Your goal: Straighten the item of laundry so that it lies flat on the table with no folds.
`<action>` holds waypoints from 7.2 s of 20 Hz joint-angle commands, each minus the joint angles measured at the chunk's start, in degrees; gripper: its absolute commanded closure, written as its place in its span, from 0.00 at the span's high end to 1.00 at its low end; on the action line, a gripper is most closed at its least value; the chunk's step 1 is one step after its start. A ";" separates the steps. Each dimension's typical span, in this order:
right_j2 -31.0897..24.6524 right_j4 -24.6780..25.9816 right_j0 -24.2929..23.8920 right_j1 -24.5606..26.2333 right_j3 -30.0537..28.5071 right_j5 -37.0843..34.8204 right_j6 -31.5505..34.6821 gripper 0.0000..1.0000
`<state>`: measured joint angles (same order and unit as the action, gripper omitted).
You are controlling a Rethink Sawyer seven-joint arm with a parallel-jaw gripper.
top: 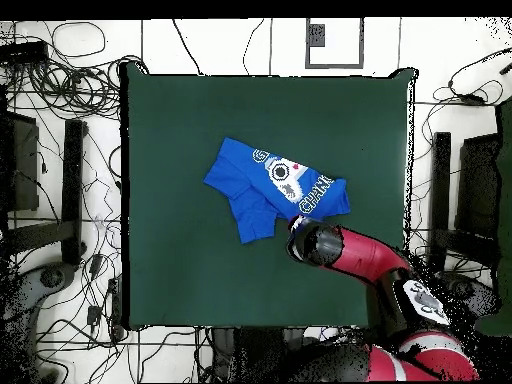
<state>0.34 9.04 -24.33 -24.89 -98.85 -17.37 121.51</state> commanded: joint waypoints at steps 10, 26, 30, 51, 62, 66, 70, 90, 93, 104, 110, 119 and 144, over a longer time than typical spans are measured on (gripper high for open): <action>-1.75 -0.71 1.81 0.91 2.17 -2.67 3.84 0.00; -3.20 -0.55 -1.16 3.15 21.02 -24.20 -2.58 0.00; -2.80 -0.55 -0.39 3.90 25.26 -29.23 -1.33 0.00; 2.72 -1.82 8.28 9.65 43.62 -48.80 8.35 0.00; -0.90 -0.72 6.13 15.69 57.53 -50.04 1.80 0.00; -1.99 -0.73 4.90 16.98 59.68 -49.98 -1.79 0.00; -2.24 -0.37 4.09 18.45 62.09 -48.89 -3.49 0.00; -0.10 0.60 6.28 19.00 64.55 -51.13 -3.06 0.00; -0.62 0.37 6.35 19.04 65.94 -51.93 -4.31 0.00; -0.31 0.38 6.45 17.51 63.54 -48.80 -5.53 0.00; 0.01 0.87 6.60 16.49 60.99 -46.19 -5.47 0.00; 0.13 1.39 6.78 15.32 59.08 -44.96 -6.63 0.00; -2.41 1.11 5.69 13.27 54.33 -42.57 -9.31 1.00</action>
<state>3.71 10.02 -20.18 -11.92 -33.16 -63.95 121.51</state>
